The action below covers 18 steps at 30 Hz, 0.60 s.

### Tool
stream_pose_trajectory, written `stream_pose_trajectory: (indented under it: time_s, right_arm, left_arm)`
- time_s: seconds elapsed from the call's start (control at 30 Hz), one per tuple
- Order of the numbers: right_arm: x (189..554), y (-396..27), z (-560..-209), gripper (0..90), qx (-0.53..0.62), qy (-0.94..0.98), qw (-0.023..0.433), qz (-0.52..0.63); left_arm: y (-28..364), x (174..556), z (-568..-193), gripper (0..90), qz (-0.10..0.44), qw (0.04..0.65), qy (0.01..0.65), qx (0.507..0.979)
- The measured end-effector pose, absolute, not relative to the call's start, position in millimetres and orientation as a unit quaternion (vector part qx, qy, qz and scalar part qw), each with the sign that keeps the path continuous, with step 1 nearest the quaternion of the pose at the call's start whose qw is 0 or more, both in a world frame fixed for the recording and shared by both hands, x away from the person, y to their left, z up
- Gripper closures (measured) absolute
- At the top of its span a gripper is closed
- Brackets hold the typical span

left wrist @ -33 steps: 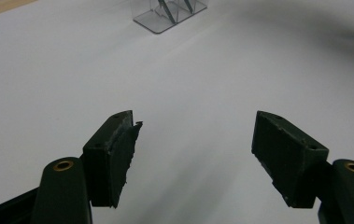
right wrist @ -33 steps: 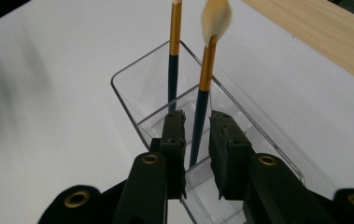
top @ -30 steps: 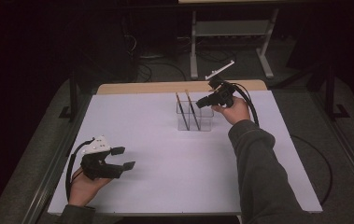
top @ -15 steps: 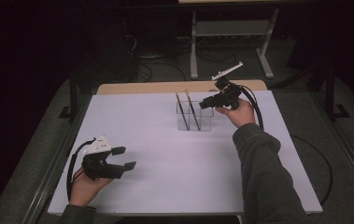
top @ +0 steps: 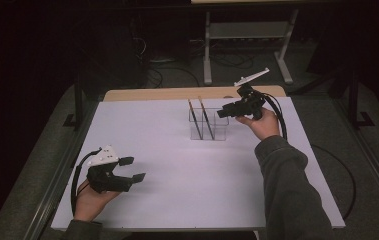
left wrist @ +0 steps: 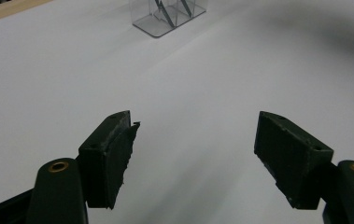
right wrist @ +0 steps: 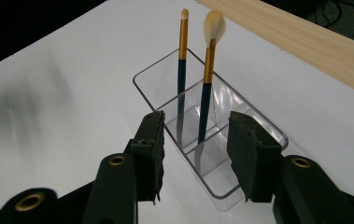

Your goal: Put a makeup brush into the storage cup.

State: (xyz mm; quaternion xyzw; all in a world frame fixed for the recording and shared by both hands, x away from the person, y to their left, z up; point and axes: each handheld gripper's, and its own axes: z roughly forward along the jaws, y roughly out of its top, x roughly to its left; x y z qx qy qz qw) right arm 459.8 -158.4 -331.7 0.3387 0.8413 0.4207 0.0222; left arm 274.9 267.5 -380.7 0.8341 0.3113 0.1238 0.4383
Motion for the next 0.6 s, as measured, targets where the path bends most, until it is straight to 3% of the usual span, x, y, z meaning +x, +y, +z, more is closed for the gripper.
stream_pose_trajectory:
  time_s: [0.6]
  right_arm:
    - [446, -169, -335, 48.9, 0.34, 0.837, 0.035, 0.428]
  left_arm:
    - [268, 276, -381, 25.9, 0.131, 0.439, 0.315, 0.831]
